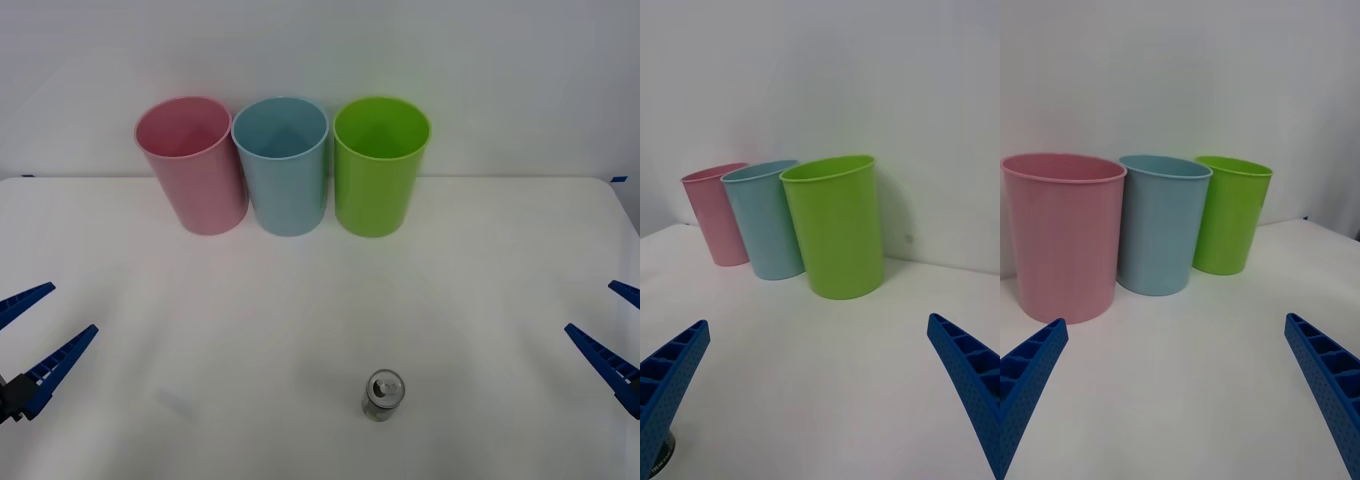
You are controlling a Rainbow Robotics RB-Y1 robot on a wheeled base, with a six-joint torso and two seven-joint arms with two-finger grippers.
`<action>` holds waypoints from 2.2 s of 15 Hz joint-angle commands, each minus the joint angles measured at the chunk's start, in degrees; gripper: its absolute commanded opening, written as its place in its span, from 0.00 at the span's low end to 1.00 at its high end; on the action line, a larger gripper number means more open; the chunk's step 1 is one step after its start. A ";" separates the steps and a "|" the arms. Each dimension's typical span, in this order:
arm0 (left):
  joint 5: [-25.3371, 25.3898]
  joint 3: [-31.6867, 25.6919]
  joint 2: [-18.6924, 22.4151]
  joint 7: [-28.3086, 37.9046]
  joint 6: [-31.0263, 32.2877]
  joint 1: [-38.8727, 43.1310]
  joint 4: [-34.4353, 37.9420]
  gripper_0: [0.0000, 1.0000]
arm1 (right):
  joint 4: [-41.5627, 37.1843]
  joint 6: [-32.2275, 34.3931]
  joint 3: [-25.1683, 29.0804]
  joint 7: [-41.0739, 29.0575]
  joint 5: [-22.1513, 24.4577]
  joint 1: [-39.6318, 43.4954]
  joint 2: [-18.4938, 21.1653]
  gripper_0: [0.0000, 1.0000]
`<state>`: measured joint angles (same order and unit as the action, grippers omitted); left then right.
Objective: Grasp the object on the table and drop it into the matching bin: aluminum can to the light blue bin, PET bottle to the pink bin.
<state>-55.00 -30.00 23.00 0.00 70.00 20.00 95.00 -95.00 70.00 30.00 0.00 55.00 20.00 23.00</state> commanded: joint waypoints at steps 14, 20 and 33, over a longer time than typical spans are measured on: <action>0.00 0.00 0.00 0.00 0.00 0.00 0.00 1.00 | 0.08 2.86 -9.43 3.96 1.69 2.68 4.42 1.00; 0.00 0.00 0.00 0.00 0.00 0.00 0.00 1.00 | 4.21 7.78 -13.30 10.37 6.17 -0.40 4.60 1.00; 0.00 0.00 0.00 0.00 0.00 0.00 0.00 1.00 | 18.98 4.97 -29.30 23.55 8.11 -11.83 4.77 1.00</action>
<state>-55.00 -30.00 23.00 0.00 70.00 20.00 95.00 -76.27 75.96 1.89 23.34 63.16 8.47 27.79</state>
